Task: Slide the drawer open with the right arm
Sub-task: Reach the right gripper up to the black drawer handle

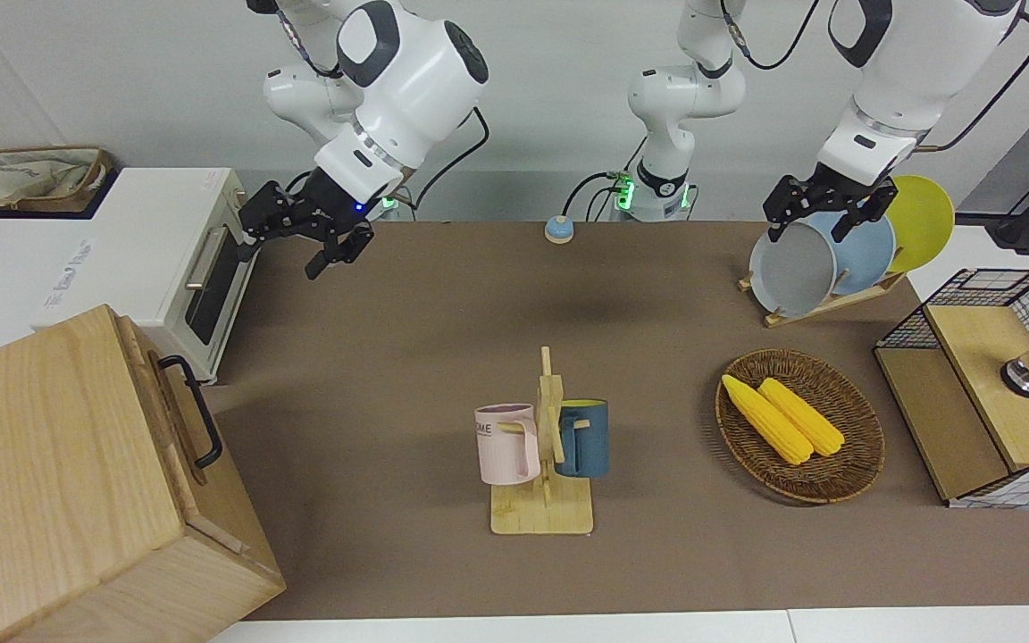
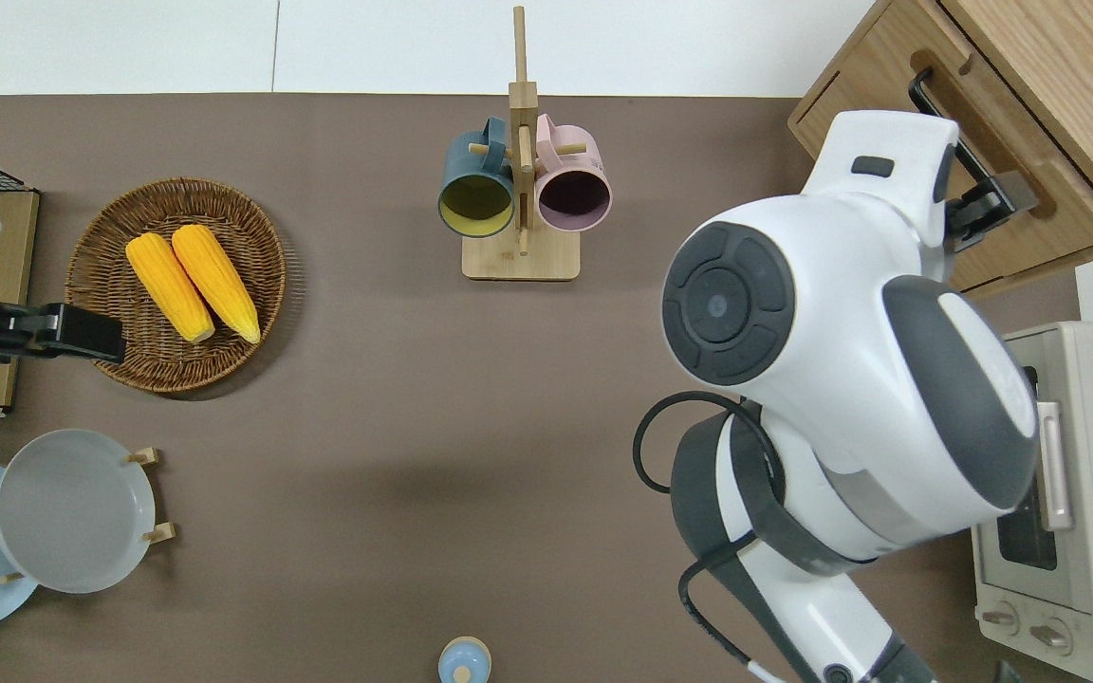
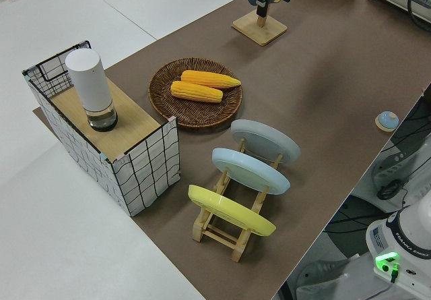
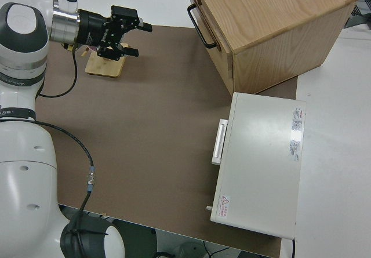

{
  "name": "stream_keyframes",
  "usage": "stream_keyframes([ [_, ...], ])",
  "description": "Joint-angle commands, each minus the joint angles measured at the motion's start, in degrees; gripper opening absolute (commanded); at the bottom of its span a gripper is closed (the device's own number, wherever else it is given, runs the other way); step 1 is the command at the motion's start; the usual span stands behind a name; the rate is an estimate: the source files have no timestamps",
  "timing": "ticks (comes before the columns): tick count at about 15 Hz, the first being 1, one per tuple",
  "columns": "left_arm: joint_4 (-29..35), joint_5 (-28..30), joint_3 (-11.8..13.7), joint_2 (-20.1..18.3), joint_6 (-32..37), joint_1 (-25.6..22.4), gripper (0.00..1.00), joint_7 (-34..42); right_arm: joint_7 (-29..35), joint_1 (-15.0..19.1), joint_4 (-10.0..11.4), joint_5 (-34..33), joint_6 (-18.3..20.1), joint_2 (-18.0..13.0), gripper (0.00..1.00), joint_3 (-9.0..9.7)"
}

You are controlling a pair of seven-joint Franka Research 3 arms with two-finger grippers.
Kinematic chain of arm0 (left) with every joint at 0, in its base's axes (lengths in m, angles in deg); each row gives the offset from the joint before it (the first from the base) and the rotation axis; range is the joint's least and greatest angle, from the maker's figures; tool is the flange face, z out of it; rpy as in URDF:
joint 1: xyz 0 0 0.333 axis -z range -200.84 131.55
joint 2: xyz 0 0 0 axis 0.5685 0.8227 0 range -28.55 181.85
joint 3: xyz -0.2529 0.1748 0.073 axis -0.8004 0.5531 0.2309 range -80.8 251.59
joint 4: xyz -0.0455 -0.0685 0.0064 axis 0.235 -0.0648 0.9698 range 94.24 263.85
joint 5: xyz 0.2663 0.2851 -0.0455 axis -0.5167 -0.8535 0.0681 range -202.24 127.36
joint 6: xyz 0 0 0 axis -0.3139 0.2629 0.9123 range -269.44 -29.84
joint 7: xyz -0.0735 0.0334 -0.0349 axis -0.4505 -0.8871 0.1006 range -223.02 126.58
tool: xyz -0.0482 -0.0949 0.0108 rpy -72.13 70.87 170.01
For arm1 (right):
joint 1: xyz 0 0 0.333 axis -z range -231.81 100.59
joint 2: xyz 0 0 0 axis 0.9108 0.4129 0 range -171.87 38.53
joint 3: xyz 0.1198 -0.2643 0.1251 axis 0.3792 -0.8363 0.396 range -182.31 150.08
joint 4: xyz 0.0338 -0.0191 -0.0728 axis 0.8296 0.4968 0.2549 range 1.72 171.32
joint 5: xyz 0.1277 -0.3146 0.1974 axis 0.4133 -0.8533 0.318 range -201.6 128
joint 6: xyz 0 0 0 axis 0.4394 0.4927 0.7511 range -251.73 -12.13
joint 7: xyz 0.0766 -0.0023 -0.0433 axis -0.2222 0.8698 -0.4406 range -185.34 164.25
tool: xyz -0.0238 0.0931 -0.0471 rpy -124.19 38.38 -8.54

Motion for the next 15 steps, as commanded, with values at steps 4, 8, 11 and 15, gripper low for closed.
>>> stream_keyframes([
  [4,-1.4,-0.98,-0.4,0.65,1.13,-0.31,0.99,0.56,4.21,0.51,7.97,-17.05,-6.56,1.57,0.99,-0.17],
  [8,-1.49,-0.98,-0.4,0.65,1.13,-0.31,0.99,0.56,9.03,0.69,8.95,-22.96,-7.69,4.21,0.987,-0.6],
  [11,-1.4,-0.98,-0.4,0.65,1.13,-0.31,0.99,0.56,12.73,1.13,9.82,-26.91,-8.84,5.88,0.985,-1.31],
  [15,-1.4,-0.98,-0.4,0.65,1.13,-0.31,0.99,0.56,16.69,1.13,9.83,-31.66,-9.02,8.16,0.985,-3.33],
])
